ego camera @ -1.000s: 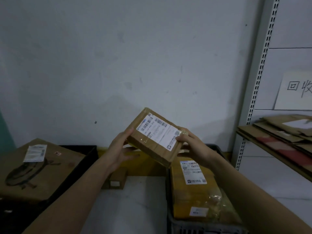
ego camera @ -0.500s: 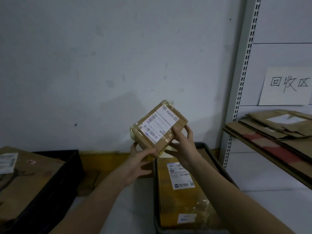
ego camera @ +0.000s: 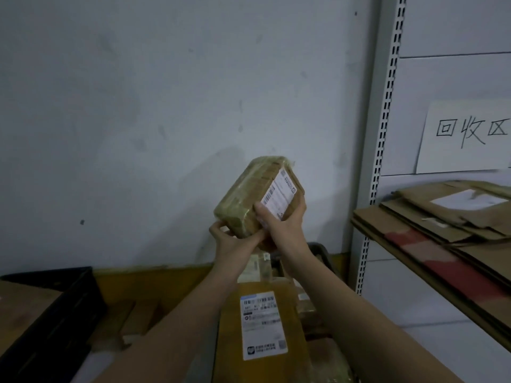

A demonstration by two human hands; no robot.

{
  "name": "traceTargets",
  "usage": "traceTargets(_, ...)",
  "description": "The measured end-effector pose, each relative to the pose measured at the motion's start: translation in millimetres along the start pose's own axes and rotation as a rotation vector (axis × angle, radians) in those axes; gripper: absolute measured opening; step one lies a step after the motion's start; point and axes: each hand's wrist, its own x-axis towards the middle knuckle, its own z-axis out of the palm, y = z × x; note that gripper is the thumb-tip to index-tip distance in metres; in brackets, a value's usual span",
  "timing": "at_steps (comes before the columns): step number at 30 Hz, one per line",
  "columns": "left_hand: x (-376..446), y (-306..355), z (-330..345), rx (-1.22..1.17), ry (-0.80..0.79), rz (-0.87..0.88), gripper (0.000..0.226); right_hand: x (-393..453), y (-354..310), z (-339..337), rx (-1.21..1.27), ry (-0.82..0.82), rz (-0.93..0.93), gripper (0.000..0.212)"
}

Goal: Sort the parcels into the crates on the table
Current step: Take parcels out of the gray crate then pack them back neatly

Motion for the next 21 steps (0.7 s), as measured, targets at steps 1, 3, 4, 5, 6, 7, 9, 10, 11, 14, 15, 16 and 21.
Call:
traceTargets(1,2.6,-3.1,10.7,0.019,0.003,-0.017,0.114,4.6,1.5,-4.6,-0.046,0.012,-0.018,0.103)
traceTargets(3,8.6,-9.3,26.1,0.069,-0.016,-0.047,0.115,16.5,5.7,-17.1,-0.115,0.031,0.016,0.109)
traceTargets(4,12.0,-13.2,31.8,0.096,-0.027,-0.053,0.115,22.2,8.3,-24.2,-0.141,0.035,0.039,0.110)
traceTargets(5,15.6,-17.5,37.3,0.119,-0.032,-0.052,0.112,27.5,10.6,-30.7,-0.164,0.034,0.053,0.112)
traceTargets(6,19.6,-21.7,43.4,0.150,-0.035,-0.044,0.107,32.5,12.5,-35.8,-0.187,0.028,0.062,0.114)
traceTargets(7,24.2,-26.0,49.8,0.182,-0.028,-0.036,0.103,37.3,13.3,-39.7,-0.212,0.020,0.070,0.116)
traceTargets(9,31.9,-33.4,61.4,0.210,-0.041,-0.044,0.102,47.8,14.1,-45.6,-0.272,0.026,0.093,0.116)
traceTargets(10,34.6,-36.5,63.9,0.238,-0.072,-0.045,0.102,53.1,15.2,-48.7,-0.313,0.045,0.104,0.115)
traceTargets(11,37.0,-41.6,64.2,0.299,-0.122,-0.042,0.096,58.2,17.3,-52.2,-0.368,0.066,0.111,0.112)
traceTargets(14,35.6,-59.2,49.4,0.803,-0.329,0.051,0.043,69.2,32.9,-66.0,-0.595,0.082,0.145,0.104)
traceTargets(15,34.2,-66.0,41.2,0.997,-0.357,0.086,0.036,71.9,41.3,-71.2,-0.684,0.062,0.167,0.103)
traceTargets(16,34.9,-75.4,31.9,1.158,-0.353,0.094,0.048,74.2,51.1,-76.3,-0.769,0.031,0.193,0.102)
traceTargets(21,33.7,-115.6,-0.3,1.533,-0.411,0.129,0.059,84.2,102.4,-82.3,-1.110,-0.133,0.316,0.099)
